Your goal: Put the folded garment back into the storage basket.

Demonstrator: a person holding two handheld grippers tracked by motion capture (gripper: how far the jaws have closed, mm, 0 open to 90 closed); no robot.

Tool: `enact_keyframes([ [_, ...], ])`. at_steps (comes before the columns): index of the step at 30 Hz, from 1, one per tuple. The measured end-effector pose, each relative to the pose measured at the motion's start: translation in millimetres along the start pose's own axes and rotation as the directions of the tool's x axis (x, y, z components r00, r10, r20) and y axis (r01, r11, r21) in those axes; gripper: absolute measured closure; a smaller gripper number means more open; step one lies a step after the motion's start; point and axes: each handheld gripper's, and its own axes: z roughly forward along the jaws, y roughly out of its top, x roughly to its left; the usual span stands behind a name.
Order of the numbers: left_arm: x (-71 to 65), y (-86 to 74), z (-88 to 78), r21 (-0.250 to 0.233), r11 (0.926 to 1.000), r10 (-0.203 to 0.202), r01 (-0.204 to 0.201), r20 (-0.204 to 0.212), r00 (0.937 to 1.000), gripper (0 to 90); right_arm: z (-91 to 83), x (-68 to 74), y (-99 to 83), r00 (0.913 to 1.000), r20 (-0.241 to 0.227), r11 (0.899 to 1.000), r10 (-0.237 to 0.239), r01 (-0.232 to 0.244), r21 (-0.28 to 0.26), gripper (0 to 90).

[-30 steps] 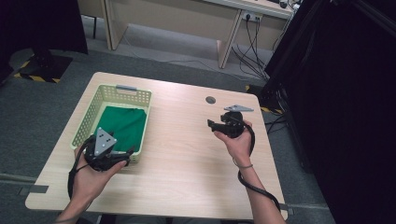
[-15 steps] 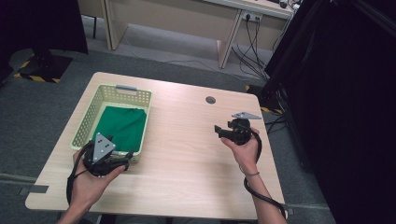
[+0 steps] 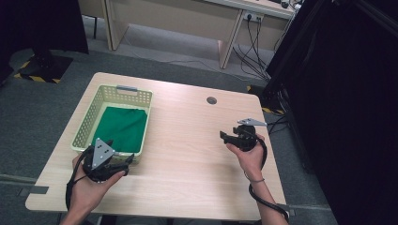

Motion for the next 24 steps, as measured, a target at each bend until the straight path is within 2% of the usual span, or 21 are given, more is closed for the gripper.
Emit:
enact_keyframes([
  [17,-6.2,-14.7,-6.1,-0.006,0.9999,0.009,-0.009,0.015,0.9998,16.6,-11.8,-14.3,-19.8,0.9994,0.022,1.000,0.028,-0.028,0.000,34.5],
  [24,-8.7,-17.6,-9.2,-0.026,0.9995,0.021,-0.021,0.018,0.9996,16.5,-15.6,-16.0,-27.4,0.9991,0.023,0.999,0.035,-0.035,-0.001,34.1],
])
